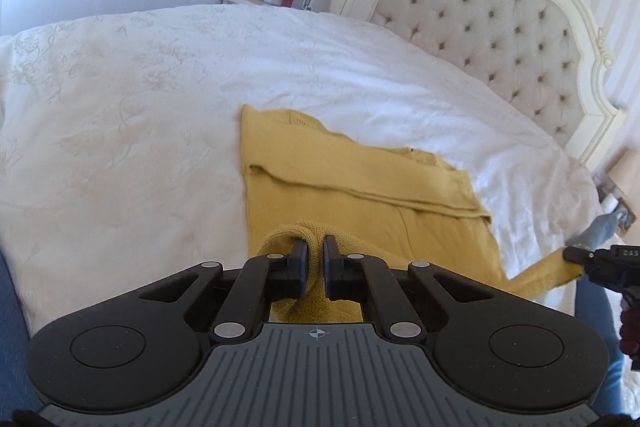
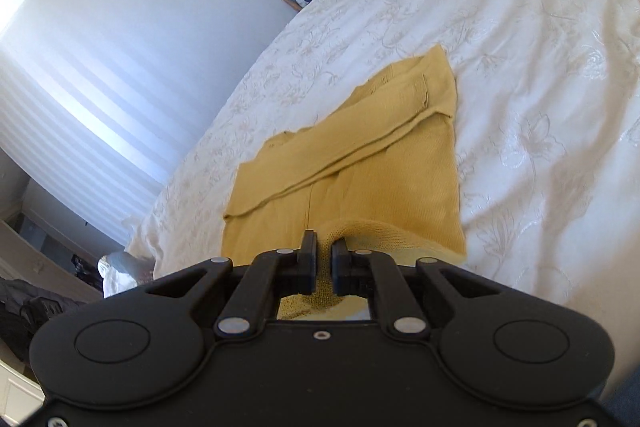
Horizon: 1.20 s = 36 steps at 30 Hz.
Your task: Fold small clothes
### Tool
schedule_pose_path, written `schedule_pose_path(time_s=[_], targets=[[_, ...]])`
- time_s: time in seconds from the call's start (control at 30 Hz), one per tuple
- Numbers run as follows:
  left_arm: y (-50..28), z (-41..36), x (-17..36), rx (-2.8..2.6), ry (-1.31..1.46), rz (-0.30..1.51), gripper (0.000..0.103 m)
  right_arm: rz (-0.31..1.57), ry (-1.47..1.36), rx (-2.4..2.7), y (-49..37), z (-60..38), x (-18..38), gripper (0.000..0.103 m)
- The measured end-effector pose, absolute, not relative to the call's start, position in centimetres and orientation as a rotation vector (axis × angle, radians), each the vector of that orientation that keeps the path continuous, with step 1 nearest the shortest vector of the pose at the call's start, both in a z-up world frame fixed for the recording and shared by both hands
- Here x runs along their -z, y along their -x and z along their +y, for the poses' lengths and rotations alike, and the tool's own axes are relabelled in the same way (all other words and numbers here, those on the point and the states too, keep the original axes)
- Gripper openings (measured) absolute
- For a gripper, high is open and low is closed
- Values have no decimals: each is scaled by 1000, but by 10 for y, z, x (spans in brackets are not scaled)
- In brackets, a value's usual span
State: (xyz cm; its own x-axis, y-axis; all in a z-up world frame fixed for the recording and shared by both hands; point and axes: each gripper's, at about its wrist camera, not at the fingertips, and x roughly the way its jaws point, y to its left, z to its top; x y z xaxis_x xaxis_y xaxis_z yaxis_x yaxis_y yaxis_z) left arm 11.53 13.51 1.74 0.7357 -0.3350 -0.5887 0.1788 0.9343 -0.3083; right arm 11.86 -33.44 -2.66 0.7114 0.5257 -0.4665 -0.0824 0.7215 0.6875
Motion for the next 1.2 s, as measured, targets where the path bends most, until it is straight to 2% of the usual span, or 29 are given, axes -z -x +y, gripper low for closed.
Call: schedule_pose_path(time_s=[0.17, 0.33, 0.7, 0.83, 0.87, 0.9, 0.93, 1.07, 1.1, 1.13, 1.2], targets=[[-162, 131, -23, 286, 239, 634, 7, 636, -689, -331, -165, -342, 21, 13], [-218, 131, -4, 251, 288, 651, 7, 602, -707, -269, -220, -347, 32, 13], [-300, 126, 35, 196, 259, 714, 8, 648, -748, -160, -314, -340, 82, 13], [-315, 126, 49, 128, 217, 718, 12, 678, -746, -116, -327, -340, 99, 16], [-317, 128, 52, 114, 205, 706, 14, 685, -736, -107, -330, -339, 102, 17], [-319, 129, 53, 96, 195, 693, 25, 689, -725, -99, -331, -339, 103, 17], [-321, 131, 53, 79, 184, 676, 28, 690, -711, -91, -331, -339, 104, 18], [-318, 135, 41, 48, 137, 624, 33, 655, -612, -83, -327, -333, 97, 20], [-314, 133, 36, 57, 118, 609, 36, 643, -581, -78, -325, -332, 93, 29], [-309, 131, 31, 67, 97, 596, 38, 624, -547, -61, -322, -329, 89, 50], [-296, 123, 25, 92, 48, 570, 45, 562, -487, -22, -313, -326, 82, 76]])
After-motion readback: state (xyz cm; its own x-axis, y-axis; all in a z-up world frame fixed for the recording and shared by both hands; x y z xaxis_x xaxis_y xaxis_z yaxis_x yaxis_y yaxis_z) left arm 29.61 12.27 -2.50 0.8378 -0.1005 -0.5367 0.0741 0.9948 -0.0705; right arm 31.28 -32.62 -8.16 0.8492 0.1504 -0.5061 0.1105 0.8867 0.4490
